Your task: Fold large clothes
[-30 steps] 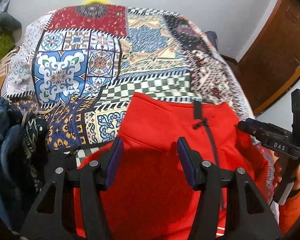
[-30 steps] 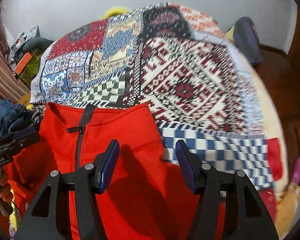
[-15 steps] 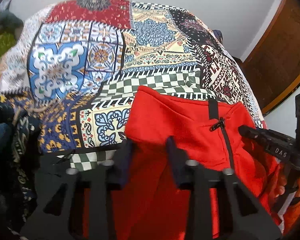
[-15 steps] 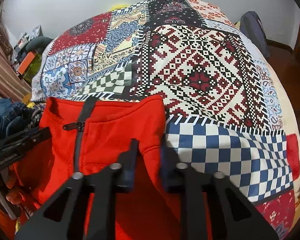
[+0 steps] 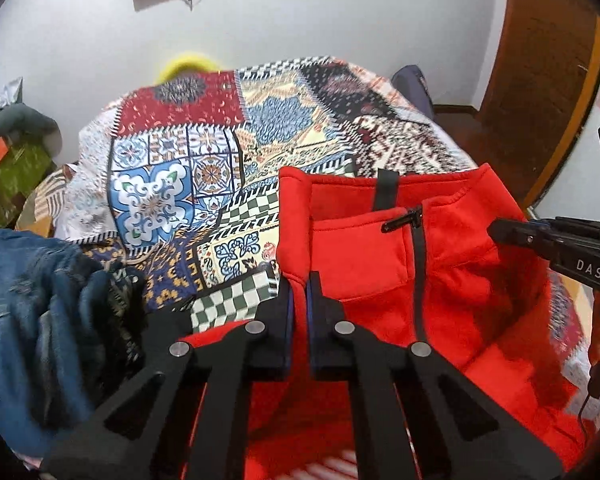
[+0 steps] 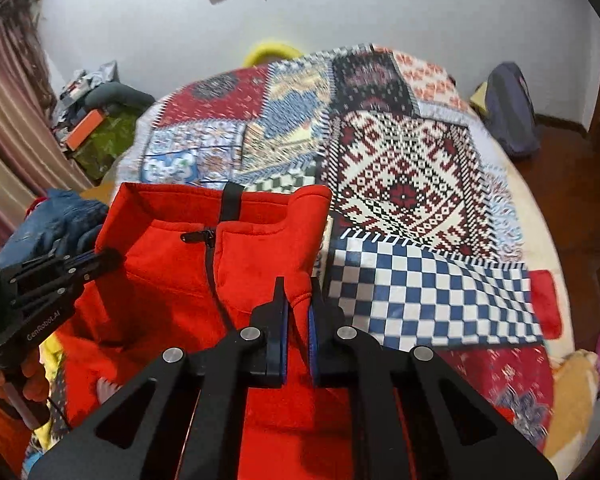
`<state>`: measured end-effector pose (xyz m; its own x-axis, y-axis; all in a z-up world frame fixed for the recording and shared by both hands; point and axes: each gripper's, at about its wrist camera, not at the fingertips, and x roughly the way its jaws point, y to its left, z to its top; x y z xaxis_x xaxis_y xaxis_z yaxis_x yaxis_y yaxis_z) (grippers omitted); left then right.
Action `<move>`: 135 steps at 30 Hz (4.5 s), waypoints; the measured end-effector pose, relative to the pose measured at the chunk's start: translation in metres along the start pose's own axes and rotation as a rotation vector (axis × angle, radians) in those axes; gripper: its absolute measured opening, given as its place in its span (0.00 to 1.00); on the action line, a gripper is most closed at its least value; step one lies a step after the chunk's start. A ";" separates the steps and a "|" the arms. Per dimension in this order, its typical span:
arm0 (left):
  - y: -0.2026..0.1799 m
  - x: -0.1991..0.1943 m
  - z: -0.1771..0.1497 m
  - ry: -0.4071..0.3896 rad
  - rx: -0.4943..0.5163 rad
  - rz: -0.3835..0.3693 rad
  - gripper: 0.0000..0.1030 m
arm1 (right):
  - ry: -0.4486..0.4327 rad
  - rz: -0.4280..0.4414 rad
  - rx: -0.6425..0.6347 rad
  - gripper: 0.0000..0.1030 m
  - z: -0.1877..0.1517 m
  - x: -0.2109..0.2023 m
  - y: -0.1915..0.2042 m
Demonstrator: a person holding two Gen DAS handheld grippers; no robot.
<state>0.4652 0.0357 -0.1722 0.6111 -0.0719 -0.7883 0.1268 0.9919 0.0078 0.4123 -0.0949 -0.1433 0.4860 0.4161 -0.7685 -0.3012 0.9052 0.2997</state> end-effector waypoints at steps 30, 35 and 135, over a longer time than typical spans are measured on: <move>-0.039 -0.125 -0.233 0.142 0.001 -0.166 0.08 | 0.130 0.038 -0.002 0.09 -0.194 -0.087 0.019; -0.037 -0.134 -0.249 0.165 0.012 -0.155 0.08 | 0.153 0.039 -0.007 0.13 -0.208 -0.100 0.017; 0.083 -0.113 -0.184 -0.044 -0.463 -0.086 0.12 | -0.012 0.052 0.293 0.12 -0.138 -0.087 -0.065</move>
<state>0.2627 0.1457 -0.1955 0.6473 -0.1500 -0.7474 -0.1773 0.9239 -0.3390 0.2768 -0.2021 -0.1740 0.4859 0.4621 -0.7419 -0.0771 0.8682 0.4902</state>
